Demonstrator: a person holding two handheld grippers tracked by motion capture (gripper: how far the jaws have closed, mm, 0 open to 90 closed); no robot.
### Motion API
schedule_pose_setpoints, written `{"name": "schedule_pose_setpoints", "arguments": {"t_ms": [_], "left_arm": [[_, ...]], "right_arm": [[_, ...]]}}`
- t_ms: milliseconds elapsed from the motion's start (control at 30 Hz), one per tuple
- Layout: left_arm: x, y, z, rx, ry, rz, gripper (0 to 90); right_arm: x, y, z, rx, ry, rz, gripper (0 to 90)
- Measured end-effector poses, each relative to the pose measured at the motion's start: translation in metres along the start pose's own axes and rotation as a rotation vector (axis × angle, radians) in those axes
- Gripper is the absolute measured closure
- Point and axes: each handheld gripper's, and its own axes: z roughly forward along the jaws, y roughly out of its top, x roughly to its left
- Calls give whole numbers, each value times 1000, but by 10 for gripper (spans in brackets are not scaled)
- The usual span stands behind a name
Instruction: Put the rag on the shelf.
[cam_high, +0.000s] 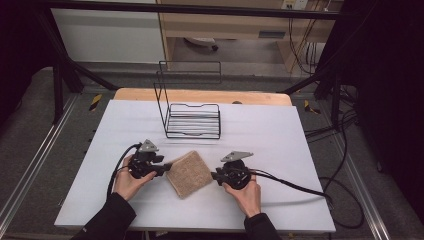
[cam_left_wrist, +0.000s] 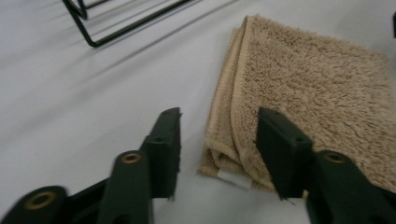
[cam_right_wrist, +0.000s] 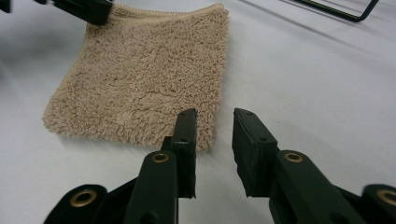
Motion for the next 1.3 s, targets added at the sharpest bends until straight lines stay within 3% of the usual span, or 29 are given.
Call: {"name": "schedule_pose_setpoints", "arguments": {"t_ms": [33, 100, 300, 533, 667, 833, 1000, 1200, 1300], "left_arm": [[1, 0, 3, 8, -10, -1, 624], [3, -2, 7, 33, -27, 9, 659], [4, -3, 10, 52, -52, 7, 704], [5, -4, 12, 56, -90, -16, 806], [2, -3, 9, 62, -83, -10, 838], [-3, -3, 1, 74, -98, -32, 847], [-13, -10, -4, 64, -89, -60, 846], [-26, -18, -12, 39, -73, -118, 841], [-34, -21, -12, 21, -55, -118, 832]], "right_arm": [[2, -2, 2, -2, -2, -1, 655], [3, -5, 5, 5, -1, -2, 639], [4, -9, 17, 17, 0, 21, 653], [5, -9, 24, 16, 29, 67, 849], [4, -7, 21, 10, 33, 72, 871], [-3, 3, 14, -3, 48, 84, 874], [-9, 19, 17, -1, 20, 50, 872], [-16, 30, 34, -37, -7, -29, 873], [-19, 30, 40, -44, -9, -43, 872]]}}
